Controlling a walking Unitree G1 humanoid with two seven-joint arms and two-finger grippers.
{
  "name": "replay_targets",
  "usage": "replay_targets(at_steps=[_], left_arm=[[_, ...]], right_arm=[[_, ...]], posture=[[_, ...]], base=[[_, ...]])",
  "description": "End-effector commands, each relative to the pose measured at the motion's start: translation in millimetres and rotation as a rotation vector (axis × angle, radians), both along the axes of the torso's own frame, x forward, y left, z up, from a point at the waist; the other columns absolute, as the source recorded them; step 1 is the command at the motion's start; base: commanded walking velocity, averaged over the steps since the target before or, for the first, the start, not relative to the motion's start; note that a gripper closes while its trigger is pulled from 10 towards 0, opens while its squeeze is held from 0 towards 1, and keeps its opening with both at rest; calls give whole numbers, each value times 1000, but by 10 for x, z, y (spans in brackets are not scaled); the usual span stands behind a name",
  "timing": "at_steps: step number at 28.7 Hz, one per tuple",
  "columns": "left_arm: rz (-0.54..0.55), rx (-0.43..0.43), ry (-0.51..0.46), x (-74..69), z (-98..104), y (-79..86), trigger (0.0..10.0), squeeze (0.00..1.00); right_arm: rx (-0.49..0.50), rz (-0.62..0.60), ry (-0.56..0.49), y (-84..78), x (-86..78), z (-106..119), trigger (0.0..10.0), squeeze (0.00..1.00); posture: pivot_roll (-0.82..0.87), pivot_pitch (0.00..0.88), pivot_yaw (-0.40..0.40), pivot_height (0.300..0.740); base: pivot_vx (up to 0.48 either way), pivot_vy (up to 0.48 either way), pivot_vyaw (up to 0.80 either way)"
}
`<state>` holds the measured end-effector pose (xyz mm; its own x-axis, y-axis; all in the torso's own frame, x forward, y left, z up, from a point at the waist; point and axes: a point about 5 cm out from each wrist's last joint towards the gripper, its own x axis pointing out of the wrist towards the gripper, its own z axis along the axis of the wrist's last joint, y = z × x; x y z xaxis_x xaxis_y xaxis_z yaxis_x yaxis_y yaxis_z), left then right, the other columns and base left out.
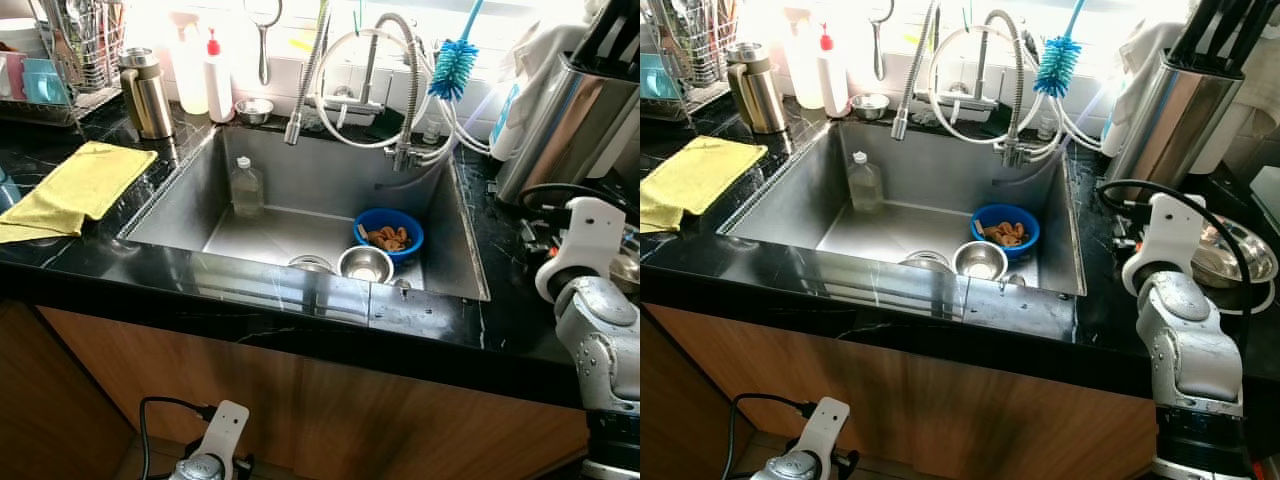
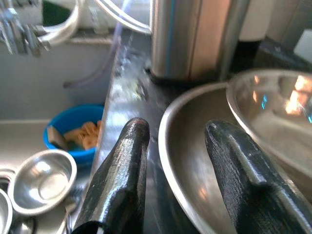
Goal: Kitchen organization
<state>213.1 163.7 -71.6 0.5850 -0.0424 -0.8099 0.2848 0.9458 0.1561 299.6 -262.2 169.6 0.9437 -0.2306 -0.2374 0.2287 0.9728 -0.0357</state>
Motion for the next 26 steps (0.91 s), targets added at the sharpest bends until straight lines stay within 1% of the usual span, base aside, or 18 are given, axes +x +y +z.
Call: replay_targets(at_steps=[1, 8, 26], left_arm=[[-1, -5, 12, -9, -7, -13, 10000, 0], [-5, -9, 9, 6, 0, -27, 10000, 0], [-10, -13, -5, 51, 27, -42, 10000, 0]], right_arm=[[5, -24, -7, -35, -44, 59, 10000, 0], [38, -28, 14, -11, -59, 50, 10000, 0], [75, -17, 40, 44, -44, -4, 10000, 0]], posture=[[24, 25, -78, 736], [28, 25, -78, 736], [39, 16, -79, 736]], base=[[0, 0, 0], [0, 0, 0], [0, 0, 0]])
